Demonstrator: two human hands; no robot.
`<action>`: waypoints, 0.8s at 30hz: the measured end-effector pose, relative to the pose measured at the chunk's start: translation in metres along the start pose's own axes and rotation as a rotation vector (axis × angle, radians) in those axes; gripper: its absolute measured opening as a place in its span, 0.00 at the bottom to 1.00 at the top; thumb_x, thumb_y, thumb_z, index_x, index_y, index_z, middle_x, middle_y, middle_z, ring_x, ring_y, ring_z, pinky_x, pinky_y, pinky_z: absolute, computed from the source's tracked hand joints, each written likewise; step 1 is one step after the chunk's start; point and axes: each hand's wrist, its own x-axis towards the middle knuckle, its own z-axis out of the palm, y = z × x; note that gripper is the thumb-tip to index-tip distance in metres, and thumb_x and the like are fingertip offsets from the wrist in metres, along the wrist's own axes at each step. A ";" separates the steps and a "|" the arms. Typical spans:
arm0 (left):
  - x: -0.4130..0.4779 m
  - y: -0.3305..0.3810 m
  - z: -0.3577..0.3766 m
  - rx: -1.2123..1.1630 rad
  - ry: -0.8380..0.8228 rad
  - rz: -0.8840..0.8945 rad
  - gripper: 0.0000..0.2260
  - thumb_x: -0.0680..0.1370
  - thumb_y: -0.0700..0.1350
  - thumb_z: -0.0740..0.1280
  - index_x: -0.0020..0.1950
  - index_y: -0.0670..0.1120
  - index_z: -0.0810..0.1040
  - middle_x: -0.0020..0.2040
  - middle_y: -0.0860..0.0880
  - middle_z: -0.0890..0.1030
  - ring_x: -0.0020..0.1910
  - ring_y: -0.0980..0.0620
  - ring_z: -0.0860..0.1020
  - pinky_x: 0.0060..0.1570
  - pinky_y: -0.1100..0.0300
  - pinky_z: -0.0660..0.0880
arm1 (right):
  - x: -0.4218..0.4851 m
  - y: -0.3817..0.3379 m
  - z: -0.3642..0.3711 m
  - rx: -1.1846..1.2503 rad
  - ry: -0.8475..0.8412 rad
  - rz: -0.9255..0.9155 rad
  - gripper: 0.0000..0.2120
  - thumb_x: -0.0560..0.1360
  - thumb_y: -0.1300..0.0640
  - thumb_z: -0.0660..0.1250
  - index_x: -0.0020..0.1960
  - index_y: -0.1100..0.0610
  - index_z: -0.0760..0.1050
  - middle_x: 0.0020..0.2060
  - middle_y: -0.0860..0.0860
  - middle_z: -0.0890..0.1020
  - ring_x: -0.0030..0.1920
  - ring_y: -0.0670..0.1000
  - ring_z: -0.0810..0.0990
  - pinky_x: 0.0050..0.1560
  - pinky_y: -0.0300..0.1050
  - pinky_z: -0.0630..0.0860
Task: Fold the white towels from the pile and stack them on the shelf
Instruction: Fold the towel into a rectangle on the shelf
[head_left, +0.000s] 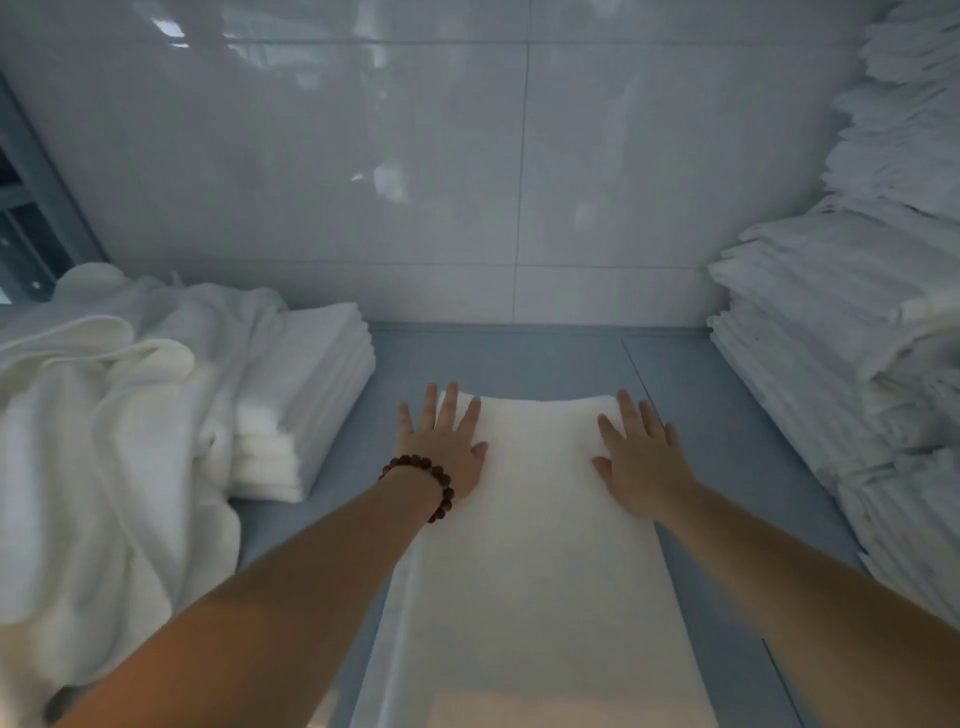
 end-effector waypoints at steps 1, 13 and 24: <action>-0.009 0.001 -0.004 -0.021 -0.012 0.012 0.27 0.80 0.58 0.41 0.76 0.52 0.37 0.76 0.47 0.35 0.75 0.44 0.35 0.70 0.40 0.38 | -0.010 -0.002 -0.003 0.009 -0.002 -0.017 0.27 0.82 0.46 0.47 0.77 0.54 0.44 0.75 0.55 0.34 0.76 0.59 0.37 0.75 0.59 0.43; -0.173 0.050 -0.025 -0.260 -0.236 0.118 0.32 0.76 0.66 0.46 0.76 0.57 0.40 0.77 0.51 0.37 0.75 0.48 0.35 0.73 0.45 0.38 | -0.156 -0.053 -0.018 0.175 -0.125 -0.054 0.28 0.81 0.44 0.49 0.77 0.50 0.46 0.76 0.54 0.36 0.76 0.57 0.35 0.74 0.58 0.43; -0.174 0.044 0.033 -0.258 -0.053 0.123 0.30 0.72 0.72 0.36 0.71 0.65 0.32 0.76 0.53 0.33 0.72 0.48 0.29 0.69 0.40 0.33 | -0.153 -0.071 0.045 0.142 0.004 -0.043 0.30 0.76 0.36 0.33 0.74 0.47 0.30 0.75 0.50 0.33 0.74 0.54 0.29 0.73 0.59 0.32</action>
